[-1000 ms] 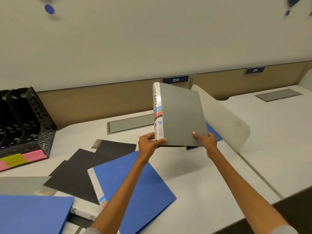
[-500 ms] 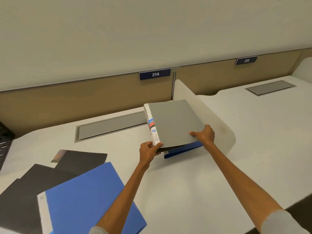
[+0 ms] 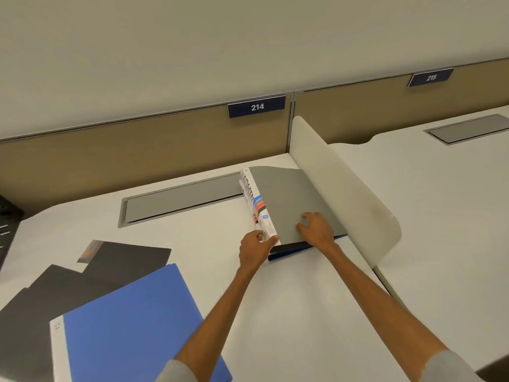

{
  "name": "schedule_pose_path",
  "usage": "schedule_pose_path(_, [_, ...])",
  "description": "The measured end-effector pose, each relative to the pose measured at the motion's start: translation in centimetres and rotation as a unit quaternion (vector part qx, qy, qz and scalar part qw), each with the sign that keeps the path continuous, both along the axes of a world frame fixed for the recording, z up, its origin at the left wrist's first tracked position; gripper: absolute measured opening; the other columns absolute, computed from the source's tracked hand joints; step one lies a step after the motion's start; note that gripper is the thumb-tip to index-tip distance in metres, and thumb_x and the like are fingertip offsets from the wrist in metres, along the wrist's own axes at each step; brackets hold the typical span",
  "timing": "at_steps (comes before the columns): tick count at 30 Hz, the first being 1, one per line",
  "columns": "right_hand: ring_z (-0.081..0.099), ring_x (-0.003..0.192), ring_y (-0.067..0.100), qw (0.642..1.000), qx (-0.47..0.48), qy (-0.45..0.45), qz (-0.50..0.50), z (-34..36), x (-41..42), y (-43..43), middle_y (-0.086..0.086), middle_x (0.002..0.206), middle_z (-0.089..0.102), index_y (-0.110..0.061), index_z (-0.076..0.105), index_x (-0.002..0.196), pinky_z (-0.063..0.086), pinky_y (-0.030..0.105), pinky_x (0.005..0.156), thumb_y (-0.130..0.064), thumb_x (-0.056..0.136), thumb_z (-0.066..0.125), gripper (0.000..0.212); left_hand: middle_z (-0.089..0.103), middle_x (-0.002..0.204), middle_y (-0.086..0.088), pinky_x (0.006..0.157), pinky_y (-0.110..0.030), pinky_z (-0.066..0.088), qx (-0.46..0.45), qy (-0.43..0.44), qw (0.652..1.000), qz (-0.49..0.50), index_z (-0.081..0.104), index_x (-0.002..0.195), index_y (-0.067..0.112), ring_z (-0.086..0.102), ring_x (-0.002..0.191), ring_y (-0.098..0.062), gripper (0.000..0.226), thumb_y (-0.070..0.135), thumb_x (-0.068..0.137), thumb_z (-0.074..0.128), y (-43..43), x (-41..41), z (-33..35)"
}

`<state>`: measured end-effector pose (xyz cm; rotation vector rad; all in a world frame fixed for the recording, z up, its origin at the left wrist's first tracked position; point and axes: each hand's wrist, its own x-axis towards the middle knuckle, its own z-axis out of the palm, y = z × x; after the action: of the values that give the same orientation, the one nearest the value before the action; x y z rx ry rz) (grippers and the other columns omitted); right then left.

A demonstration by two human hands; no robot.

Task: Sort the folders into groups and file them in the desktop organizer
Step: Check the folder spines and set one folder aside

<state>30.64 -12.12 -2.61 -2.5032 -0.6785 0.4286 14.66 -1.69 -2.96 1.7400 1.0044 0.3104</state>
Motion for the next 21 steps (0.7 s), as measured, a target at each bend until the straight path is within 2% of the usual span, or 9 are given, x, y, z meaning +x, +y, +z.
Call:
schedule_pose_path(3, [0.051, 0.123, 0.028, 1.0, 0.001, -0.012, 0.002, -1.0, -0.1, -0.1, 0.009, 0.139, 0.051, -0.021, 0.053, 0.135, 0.044, 0.047, 0.101, -0.043, 0.094, 0.055, 0.047, 0.058, 0.129, -0.01, 0.08, -0.048, 0.059, -0.015, -0.013, 1.0, 0.013, 0.055, 0.131, 0.011, 0.064, 0.106, -0.03, 0.059, 0.035, 0.081, 0.076, 0.2, 0.4, -0.3])
schedule_pose_path(9, [0.047, 0.126, 0.029, 1.0, -0.006, -0.027, 0.011, -1.5, 0.2, 0.0, 0.01, 0.141, 0.049, -0.023, 0.051, 0.136, 0.04, 0.049, 0.102, -0.043, 0.095, 0.052, 0.045, 0.059, 0.129, -0.008, 0.08, -0.045, 0.059, -0.016, -0.022, 0.999, 0.029, 0.051, 0.137, 0.013, 0.064, 0.108, -0.03, 0.065, 0.037, 0.081, 0.075, -0.1, 0.2, -0.6])
schedule_pose_path(17, [0.047, 0.125, 0.029, 0.999, 0.003, -0.038, 0.0, -1.5, -0.3, 0.2, 0.011, 0.139, 0.049, -0.022, 0.051, 0.135, 0.039, 0.049, 0.101, -0.04, 0.097, 0.05, 0.042, 0.057, 0.135, -0.01, 0.083, -0.045, 0.058, -0.037, -0.049, 0.998, 0.029, 0.053, 0.133, 0.009, 0.063, 0.111, -0.032, 0.052, 0.022, 0.086, 0.072, -0.6, -0.4, -0.4])
schedule_pose_path(19, [0.048, 0.123, 0.028, 0.998, 0.032, -0.053, -0.012, -1.3, -0.8, 0.2, 0.01, 0.137, 0.051, -0.019, 0.055, 0.131, 0.037, 0.048, 0.1, -0.035, 0.097, 0.052, 0.038, 0.056, 0.136, -0.011, 0.085, -0.046, 0.058, -0.044, -0.054, 0.997, 0.026, 0.05, 0.136, 0.009, 0.063, 0.111, -0.031, 0.055, 0.022, 0.087, 0.071, -0.7, -0.7, -0.1])
schedule_pose_path(21, [0.051, 0.12, 0.027, 0.992, 0.1, -0.076, -0.022, -1.0, -1.7, 0.4, 0.009, 0.131, 0.055, -0.016, 0.06, 0.123, 0.037, 0.045, 0.098, -0.028, 0.095, 0.056, 0.03, 0.057, 0.134, -0.012, 0.088, -0.048, 0.056, -0.051, -0.051, 0.997, 0.027, 0.045, 0.14, 0.008, 0.063, 0.112, -0.031, 0.06, 0.021, 0.087, 0.071, -0.6, -1.4, 0.1])
